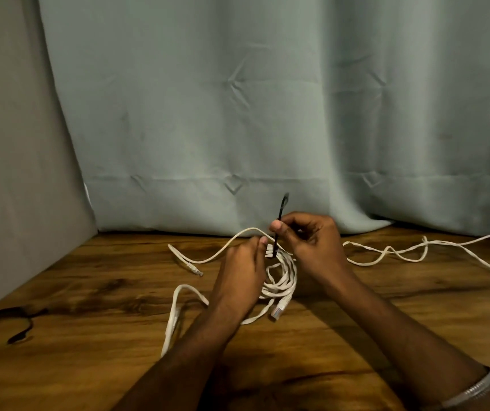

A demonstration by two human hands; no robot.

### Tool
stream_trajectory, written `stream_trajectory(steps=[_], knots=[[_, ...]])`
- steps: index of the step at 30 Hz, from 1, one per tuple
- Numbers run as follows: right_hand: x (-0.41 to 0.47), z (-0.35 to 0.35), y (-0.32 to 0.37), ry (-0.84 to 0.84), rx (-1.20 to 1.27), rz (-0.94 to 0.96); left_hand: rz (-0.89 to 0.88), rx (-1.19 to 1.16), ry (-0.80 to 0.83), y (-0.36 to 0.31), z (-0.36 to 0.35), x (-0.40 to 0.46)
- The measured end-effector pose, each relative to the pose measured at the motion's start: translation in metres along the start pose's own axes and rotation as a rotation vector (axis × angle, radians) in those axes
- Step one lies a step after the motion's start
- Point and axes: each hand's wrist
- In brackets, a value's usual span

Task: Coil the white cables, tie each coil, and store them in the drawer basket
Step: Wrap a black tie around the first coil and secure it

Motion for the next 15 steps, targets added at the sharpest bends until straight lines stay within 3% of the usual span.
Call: stream_trajectory(steps=[9, 15], knots=[[-0.0021, 0.0038, -0.0009, -0.056, 0.034, -0.037, -0.017, -0.082, 0.029, -0.0039, -0.0029, -0.0003], [-0.0035, 0.0007, 0.0002, 0.059, -0.087, 0.047, 0.052, -0.100, 0.030, 0.0018, -0.0054, -0.0027]])
Point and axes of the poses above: each hand's wrist, its own x-axis towards the middle knuckle, its own z-axis out of the back of the hand, y = z × x, and after that the axes turned 8 degrees about -z, right-handed
